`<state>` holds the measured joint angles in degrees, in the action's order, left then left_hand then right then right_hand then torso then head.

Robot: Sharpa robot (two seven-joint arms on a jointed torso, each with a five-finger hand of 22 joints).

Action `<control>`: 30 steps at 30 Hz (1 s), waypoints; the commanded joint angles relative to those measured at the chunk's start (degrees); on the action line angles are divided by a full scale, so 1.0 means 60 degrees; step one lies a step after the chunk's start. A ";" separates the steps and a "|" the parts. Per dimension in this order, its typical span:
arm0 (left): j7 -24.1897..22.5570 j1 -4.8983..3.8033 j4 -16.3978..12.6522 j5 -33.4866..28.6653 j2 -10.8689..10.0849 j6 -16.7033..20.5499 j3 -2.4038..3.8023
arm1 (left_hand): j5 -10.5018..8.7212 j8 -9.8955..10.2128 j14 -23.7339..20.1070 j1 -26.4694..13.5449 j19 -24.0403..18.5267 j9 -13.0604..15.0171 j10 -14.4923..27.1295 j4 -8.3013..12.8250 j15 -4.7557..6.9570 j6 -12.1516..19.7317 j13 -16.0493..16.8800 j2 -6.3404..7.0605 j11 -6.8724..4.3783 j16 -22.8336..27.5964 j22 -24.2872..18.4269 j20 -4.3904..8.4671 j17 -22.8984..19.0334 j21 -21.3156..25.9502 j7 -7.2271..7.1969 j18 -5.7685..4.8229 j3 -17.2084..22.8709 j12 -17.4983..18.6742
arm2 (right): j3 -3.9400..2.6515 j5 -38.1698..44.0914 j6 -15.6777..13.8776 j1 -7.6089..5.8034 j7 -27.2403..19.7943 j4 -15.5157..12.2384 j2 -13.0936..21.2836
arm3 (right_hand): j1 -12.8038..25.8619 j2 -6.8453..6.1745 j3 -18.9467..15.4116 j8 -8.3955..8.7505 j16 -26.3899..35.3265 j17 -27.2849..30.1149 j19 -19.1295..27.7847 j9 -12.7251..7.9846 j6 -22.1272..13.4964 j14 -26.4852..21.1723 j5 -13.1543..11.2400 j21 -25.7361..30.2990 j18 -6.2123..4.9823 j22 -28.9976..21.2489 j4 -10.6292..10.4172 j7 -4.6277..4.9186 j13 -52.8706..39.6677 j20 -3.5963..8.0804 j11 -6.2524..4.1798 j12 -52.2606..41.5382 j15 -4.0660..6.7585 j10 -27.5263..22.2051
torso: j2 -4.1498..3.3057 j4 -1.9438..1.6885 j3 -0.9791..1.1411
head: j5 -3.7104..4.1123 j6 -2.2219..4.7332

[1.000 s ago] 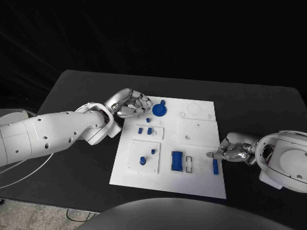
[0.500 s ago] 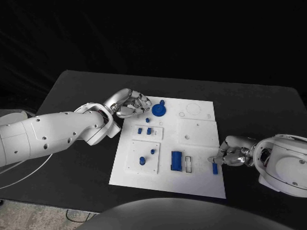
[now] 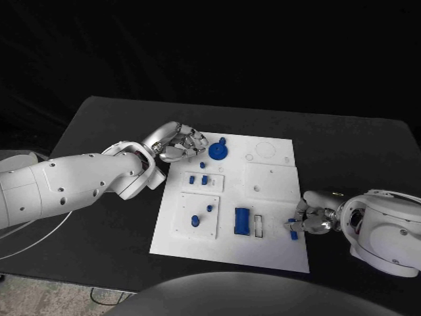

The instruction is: Assemble the parts on the task board

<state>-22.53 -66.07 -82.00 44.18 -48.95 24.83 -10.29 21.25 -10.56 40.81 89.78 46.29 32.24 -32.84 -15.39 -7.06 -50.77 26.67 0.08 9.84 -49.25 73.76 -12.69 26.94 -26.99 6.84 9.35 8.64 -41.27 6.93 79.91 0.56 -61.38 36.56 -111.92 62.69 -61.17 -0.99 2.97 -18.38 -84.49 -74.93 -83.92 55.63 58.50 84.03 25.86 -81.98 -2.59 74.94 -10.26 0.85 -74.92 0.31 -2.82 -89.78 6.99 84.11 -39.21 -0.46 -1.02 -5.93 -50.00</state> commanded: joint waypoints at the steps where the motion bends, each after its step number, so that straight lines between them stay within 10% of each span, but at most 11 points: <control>1: -0.0029 0.0008 -0.0018 -0.0042 0.0008 -0.0139 0.0003 | 0.0059 -0.0055 0.0055 0.0118 0.0045 0.0010 -0.0001 0.0000 -0.0020 0.0036 -0.0015 -0.0017 0.0053 -0.0044 0.0018 -0.0031 -0.0014 -0.0051 0.0005 0.0113 0.0055 -0.0034 | 0.0078 0.0575 0.0410 0.0143 0.0106 0.0053 -0.0053 | -0.0128 -0.0013 0.0092 0.0240 0.0022 -0.0322 -0.0494 -0.0118 -0.0155 0.0623 0.0064 0.0050 0.0092 0.2058 0.0056 0.0050 -0.2513 0.0057 0.0004 -0.0036 0.0013 0.0982 | 0.0006 -0.0005 0.0003 | -0.0003 0.0001; 15: -0.0032 0.0017 -0.0023 -0.0049 -0.0002 -0.0171 -0.0001 | 0.0087 -0.0061 0.0053 0.0146 0.0044 0.0013 -0.0008 0.0017 -0.0020 0.0041 -0.0029 -0.0032 0.0055 -0.0048 0.0038 -0.0031 -0.0016 -0.0059 0.0010 0.0114 0.0074 -0.0038 | 0.0078 0.0711 -0.0165 0.0202 0.0012 -0.0122 -0.0210 | -0.1407 -0.0215 0.1688 0.0976 0.0052 -0.0262 -0.0475 -0.1027 -0.0239 0.0615 0.1865 0.0084 0.0084 0.2049 0.1400 0.0241 -0.2513 -0.0043 0.0169 -0.0036 -0.0097 0.0982 | -0.0008 -0.0005 0.0013 | -0.0032 0.0001; 30: -0.0033 0.0021 -0.0030 -0.0054 -0.0007 -0.0188 -0.0001 | 0.0137 -0.0069 0.0050 0.0175 0.0040 0.0018 -0.0016 0.0035 -0.0021 0.0050 -0.0048 -0.0056 0.0057 -0.0053 0.0066 -0.0032 -0.0020 -0.0072 0.0018 0.0115 0.0101 -0.0041 | 0.0054 -0.2729 -0.1562 -0.0123 -0.0150 -0.0357 -0.0127 | -0.0713 -0.0398 0.2858 0.0952 -0.0068 -0.0474 -0.0550 -0.1283 0.0060 0.0659 0.2440 -0.0112 0.0127 0.2109 0.1826 0.0253 -0.2513 -0.0079 0.0179 -0.0036 -0.0123 0.0982 | 0.0000 -0.0007 0.0001 | -0.0067 0.0001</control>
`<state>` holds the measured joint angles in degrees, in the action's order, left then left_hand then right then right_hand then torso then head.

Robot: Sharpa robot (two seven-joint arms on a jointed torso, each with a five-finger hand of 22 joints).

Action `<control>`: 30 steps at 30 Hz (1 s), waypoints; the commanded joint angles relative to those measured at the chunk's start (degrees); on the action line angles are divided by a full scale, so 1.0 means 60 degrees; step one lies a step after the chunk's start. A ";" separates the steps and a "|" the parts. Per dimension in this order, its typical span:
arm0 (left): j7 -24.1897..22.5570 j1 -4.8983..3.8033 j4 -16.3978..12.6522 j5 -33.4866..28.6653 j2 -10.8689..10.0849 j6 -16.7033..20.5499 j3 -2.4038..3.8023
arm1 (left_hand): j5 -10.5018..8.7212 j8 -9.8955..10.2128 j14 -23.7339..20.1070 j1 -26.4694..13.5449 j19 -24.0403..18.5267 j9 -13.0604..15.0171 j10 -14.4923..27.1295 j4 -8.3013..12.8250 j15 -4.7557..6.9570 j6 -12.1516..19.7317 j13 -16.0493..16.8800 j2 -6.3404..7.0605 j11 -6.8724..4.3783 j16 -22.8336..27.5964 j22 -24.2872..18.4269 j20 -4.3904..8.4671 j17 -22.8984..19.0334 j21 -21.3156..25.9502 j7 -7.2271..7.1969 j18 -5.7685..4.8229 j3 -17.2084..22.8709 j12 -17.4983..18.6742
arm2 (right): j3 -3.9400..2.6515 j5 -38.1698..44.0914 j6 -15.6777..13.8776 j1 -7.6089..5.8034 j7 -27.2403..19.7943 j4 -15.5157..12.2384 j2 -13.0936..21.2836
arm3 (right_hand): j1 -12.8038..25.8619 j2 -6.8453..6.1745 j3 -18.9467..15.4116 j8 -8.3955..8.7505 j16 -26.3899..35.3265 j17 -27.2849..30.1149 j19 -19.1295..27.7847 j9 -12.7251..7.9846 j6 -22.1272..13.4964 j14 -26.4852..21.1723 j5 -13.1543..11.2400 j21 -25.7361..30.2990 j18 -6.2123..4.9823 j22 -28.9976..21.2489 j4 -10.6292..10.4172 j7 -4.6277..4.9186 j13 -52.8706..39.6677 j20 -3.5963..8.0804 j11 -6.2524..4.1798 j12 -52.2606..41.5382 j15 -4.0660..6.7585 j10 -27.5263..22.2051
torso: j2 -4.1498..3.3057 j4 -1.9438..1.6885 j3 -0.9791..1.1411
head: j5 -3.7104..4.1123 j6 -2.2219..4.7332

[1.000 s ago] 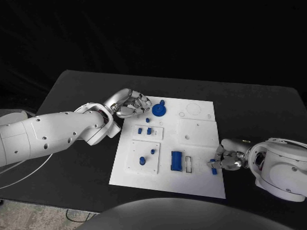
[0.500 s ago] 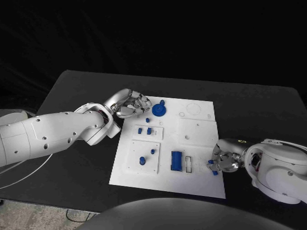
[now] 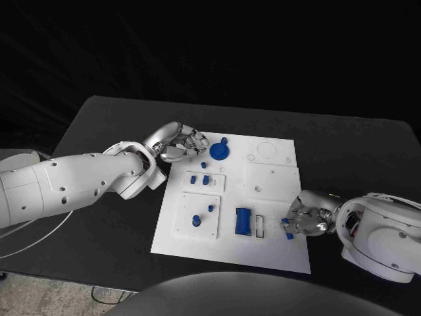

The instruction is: Assemble the parts on the task board

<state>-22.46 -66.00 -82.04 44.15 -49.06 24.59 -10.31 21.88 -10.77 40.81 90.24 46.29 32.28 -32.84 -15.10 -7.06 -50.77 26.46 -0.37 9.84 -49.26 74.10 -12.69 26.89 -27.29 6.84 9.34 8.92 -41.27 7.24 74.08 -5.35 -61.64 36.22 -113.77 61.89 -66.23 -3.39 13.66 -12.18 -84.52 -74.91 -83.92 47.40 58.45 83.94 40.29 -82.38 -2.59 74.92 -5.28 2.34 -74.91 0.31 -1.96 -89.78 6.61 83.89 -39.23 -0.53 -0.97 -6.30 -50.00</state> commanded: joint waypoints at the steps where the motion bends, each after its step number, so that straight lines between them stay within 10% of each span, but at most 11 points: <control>1: -0.0043 0.0009 -0.0023 -0.0048 0.0015 -0.0149 0.0003 | 0.0033 -0.0033 0.0049 0.0100 0.0041 0.0011 -0.0016 -0.0013 -0.0021 0.0050 -0.0014 0.0019 0.0058 -0.0053 0.0008 -0.0032 -0.0013 -0.0022 0.0018 0.0115 0.0053 -0.0041 | 0.0001 -0.2108 -0.0660 -0.0123 -0.0105 -0.0066 0.0009 | 0.0187 0.0005 0.1100 -0.0084 -0.0068 -0.0485 -0.0553 0.0082 0.0074 0.0677 0.0005 -0.0052 0.0128 0.2115 0.0988 0.0002 -0.2515 -0.0079 0.0035 -0.0036 -0.0062 0.1018 | 0.0003 -0.0001 -0.0009 | -0.0001 0.0001; 20: -0.0012 0.0008 -0.0017 -0.0051 0.0053 -0.0179 0.0003 | 0.0077 -0.0040 0.0045 0.0114 0.0036 0.0015 -0.0022 -0.0003 -0.0022 0.0054 -0.0029 0.0007 0.0061 -0.0055 0.0030 -0.0032 -0.0016 -0.0031 0.0025 0.0115 0.0069 -0.0043 | -0.0004 -0.4457 -0.1284 -0.0279 -0.0199 0.0163 -0.0313 | 0.0503 0.0067 0.1288 -0.0102 -0.0045 -0.0412 -0.0525 0.0061 0.0031 0.0662 0.0086 0.0011 0.0111 0.2091 0.0934 0.0006 -0.2515 -0.0082 0.0035 -0.0036 -0.0069 0.1018 | 0.0003 0.0023 -0.0017 | -0.0020 0.0001; 30: -0.0001 0.0009 0.0008 -0.0052 0.0084 -0.0222 0.0002 | 0.0077 -0.0040 0.0045 0.0114 0.0036 0.0015 -0.0022 -0.0003 -0.0022 0.0054 -0.0029 0.0007 0.0061 -0.0055 0.0030 -0.0032 -0.0016 -0.0031 0.0025 0.0115 0.0069 -0.0043 | -0.0003 -0.3891 -0.1276 -0.0194 -0.0206 0.0350 -0.0674 | 0.0713 0.0082 0.1385 -0.0154 -0.0037 -0.0383 -0.0516 0.0050 -0.0022 0.0653 -0.0558 0.0018 0.0108 0.2087 0.0975 -0.0003 -0.2515 -0.0094 0.0034 -0.0036 -0.0076 0.1018 | 0.0006 -0.0011 -0.0004 | 0.0019 0.0001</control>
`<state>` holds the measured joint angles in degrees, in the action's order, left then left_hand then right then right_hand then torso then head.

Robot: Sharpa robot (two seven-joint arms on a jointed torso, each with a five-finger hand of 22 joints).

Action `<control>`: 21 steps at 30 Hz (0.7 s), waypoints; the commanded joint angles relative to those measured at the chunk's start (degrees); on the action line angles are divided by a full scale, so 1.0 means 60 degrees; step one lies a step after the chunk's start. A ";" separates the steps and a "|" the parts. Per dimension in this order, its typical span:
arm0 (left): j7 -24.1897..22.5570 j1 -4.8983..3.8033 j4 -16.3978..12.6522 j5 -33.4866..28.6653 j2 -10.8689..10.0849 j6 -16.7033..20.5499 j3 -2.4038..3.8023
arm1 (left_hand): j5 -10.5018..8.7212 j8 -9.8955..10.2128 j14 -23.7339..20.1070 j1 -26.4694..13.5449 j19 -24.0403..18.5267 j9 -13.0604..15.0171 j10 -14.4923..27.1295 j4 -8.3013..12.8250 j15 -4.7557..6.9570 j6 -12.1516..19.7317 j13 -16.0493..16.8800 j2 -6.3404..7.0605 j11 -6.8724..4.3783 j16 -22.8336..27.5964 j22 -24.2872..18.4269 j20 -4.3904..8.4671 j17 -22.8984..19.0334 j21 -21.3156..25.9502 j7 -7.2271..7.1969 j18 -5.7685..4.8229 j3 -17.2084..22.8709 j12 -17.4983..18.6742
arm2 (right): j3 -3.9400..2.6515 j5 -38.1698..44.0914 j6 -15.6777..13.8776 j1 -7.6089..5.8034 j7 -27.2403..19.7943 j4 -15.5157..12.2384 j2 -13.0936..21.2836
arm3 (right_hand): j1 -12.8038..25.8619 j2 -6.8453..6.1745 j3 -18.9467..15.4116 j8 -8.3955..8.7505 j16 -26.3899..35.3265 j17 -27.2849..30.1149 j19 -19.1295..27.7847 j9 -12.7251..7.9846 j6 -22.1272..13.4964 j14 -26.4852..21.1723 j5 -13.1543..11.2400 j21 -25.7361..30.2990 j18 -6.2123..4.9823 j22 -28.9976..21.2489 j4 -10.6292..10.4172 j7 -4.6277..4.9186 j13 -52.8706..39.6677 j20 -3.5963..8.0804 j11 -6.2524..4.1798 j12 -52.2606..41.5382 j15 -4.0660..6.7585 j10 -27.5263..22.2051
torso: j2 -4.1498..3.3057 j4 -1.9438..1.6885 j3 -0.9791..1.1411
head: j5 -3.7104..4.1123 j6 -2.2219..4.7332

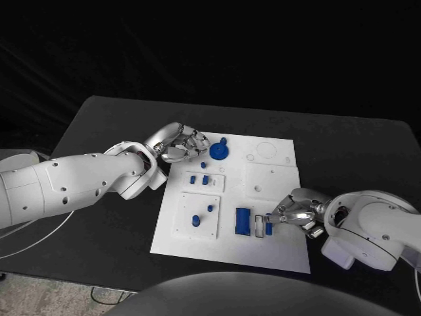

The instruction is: Assemble the parts on the task board

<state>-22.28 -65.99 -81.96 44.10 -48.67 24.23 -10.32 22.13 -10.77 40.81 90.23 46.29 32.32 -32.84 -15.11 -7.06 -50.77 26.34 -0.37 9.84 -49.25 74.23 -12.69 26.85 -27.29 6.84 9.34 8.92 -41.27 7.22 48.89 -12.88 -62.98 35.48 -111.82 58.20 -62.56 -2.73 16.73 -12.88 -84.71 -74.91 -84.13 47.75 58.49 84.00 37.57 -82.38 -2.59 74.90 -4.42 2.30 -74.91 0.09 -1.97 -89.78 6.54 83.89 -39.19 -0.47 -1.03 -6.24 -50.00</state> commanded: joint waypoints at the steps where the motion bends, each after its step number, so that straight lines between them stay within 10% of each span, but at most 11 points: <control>1: -0.0030 0.0007 -0.0006 -0.0045 0.0017 -0.0161 0.0003 | 0.0035 -0.0040 0.0045 0.0115 0.0036 0.0009 -0.0022 -0.0002 -0.0022 0.0054 -0.0009 0.0007 0.0061 -0.0055 0.0009 -0.0032 -0.0009 -0.0031 0.0025 0.0116 0.0070 -0.0043 | 0.0001 0.0356 -0.0005 0.0044 -0.0083 0.0037 -0.0090 | 0.0114 -0.0026 0.0876 -0.0043 -0.0003 -0.0379 -0.0477 -0.0009 -0.0031 0.0641 -0.0148 0.0022 0.0108 0.2088 0.0832 0.0002 -0.2516 -0.0058 0.0032 -0.0036 -0.0066 0.1018 | 0.0002 -0.0021 0.0003 | 0.0006 0.0000; 21: -0.0029 0.0007 -0.0003 -0.0045 0.0036 -0.0171 0.0001 | 0.0063 -0.0046 0.0041 0.0124 0.0032 0.0012 -0.0026 0.0006 -0.0024 0.0060 -0.0022 0.0003 0.0064 -0.0057 0.0028 -0.0033 -0.0012 -0.0039 0.0032 0.0116 0.0079 -0.0043 | 0.0001 0.1148 0.0285 0.0190 0.0032 0.0258 -0.0505 | 0.0438 0.0001 0.0801 -0.0120 0.0018 -0.0319 -0.0458 -0.0057 -0.0046 0.0630 -0.1401 0.0060 0.0098 0.2073 0.0741 -0.0024 -0.2516 -0.0063 0.0009 -0.0036 -0.0067 0.1018 | 0.0004 -0.0005 0.0000 | -0.0021 0.0000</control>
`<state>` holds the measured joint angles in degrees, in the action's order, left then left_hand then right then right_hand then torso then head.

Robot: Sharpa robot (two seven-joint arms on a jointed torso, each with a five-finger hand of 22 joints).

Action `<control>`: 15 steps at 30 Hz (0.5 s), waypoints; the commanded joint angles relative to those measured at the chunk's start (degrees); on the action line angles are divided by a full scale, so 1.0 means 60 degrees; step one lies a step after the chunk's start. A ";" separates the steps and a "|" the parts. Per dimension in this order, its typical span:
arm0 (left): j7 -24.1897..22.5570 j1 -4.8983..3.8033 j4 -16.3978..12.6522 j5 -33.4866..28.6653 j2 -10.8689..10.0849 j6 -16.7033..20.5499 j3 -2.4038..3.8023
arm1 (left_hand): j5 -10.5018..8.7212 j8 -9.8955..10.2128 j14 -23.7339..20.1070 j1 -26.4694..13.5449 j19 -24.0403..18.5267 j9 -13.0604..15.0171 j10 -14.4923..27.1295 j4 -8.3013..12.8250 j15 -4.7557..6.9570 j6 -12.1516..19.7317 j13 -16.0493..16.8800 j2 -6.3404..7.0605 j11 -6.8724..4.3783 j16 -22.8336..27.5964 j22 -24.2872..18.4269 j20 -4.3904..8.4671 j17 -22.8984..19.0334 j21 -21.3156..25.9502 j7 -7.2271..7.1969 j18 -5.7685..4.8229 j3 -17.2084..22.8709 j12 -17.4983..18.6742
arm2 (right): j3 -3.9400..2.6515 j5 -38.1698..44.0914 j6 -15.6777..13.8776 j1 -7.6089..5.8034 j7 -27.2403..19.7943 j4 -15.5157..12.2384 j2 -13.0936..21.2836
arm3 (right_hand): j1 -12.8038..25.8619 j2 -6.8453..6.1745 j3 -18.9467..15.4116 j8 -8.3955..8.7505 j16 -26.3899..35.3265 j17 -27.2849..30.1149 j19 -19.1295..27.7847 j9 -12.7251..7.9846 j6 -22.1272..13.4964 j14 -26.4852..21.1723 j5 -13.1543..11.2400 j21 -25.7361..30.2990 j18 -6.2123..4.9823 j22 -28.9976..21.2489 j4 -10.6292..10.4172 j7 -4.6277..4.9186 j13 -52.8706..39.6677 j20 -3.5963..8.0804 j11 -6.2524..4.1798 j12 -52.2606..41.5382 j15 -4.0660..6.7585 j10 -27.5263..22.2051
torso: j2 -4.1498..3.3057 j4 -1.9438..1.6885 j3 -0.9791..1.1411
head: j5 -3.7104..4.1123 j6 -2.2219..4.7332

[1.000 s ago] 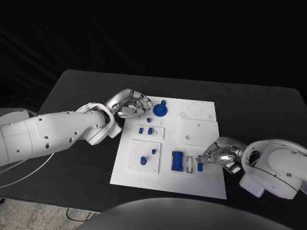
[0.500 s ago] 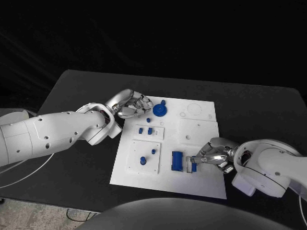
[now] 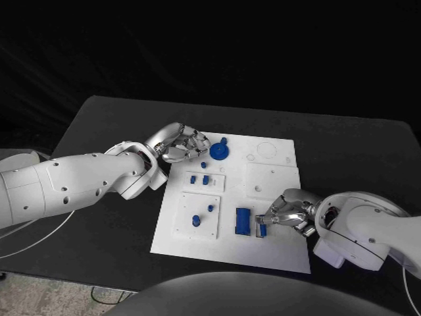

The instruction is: Assemble the parts on the task board

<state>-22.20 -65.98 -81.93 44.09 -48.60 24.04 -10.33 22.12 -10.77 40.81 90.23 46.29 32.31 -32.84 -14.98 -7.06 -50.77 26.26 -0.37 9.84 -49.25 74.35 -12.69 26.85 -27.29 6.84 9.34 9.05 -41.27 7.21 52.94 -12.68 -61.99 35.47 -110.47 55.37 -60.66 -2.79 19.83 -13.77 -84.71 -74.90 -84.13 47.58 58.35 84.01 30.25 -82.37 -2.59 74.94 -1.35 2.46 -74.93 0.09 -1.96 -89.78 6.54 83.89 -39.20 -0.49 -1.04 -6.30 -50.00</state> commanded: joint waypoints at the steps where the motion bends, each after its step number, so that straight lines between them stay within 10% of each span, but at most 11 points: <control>1: -0.0043 0.0006 -0.0007 -0.0042 0.0024 -0.0140 0.0003 | 0.0064 -0.0046 0.0041 0.0124 0.0032 0.0014 -0.0026 -0.0017 -0.0024 0.0060 -0.0008 0.0003 0.0064 -0.0057 0.0008 -0.0033 -0.0013 -0.0039 0.0032 0.0115 0.0057 -0.0044 | 0.0002 0.0497 0.0279 0.0030 0.0043 0.0051 -0.0044 | 0.0173 0.0016 0.0259 0.0028 0.0019 -0.0316 -0.0455 -0.0041 -0.0023 0.0628 -0.0344 0.0065 0.0096 0.2064 0.0193 -0.0050 -0.2511 -0.0065 0.0011 -0.0036 -0.0070 0.1018 | 0.0006 0.0000 0.0002 | -0.0014 0.0000; 15: -0.0035 0.0006 -0.0001 -0.0042 0.0038 -0.0155 0.0003 | 0.0064 -0.0046 0.0041 0.0124 0.0032 0.0014 -0.0026 -0.0017 -0.0024 0.0060 -0.0008 0.0003 0.0064 -0.0057 0.0008 -0.0033 -0.0013 -0.0039 0.0032 0.0115 0.0057 -0.0044 | 0.0002 0.0606 0.0590 0.0097 0.0120 0.0158 -0.0111 | 0.1209 0.0068 -0.0475 0.0035 0.0057 -0.0222 -0.0443 -0.0211 0.0034 0.0611 -0.1689 0.0096 0.0090 0.2054 -0.0693 0.0000 -0.2511 -0.0126 0.0051 -0.0036 -0.0139 0.1018 | -0.0003 0.0008 0.0004 | -0.0027 0.0000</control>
<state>-22.16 -65.98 -81.90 44.08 -48.50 23.95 -10.33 22.12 -10.77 40.81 90.23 46.29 32.30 -32.84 -14.98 -7.06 -50.77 26.27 -0.37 9.84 -49.26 74.34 -12.69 26.86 -27.29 6.84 9.34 9.05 -41.27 7.21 55.49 -10.95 -61.49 35.83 -109.56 54.76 -53.90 -2.36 17.00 -13.72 -84.71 -74.90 -84.12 46.38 58.50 84.01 20.26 -82.15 -2.59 74.93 -5.27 2.29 -74.94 -0.33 -1.98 -89.78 6.14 83.89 -39.19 -0.46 -1.03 -6.44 -50.00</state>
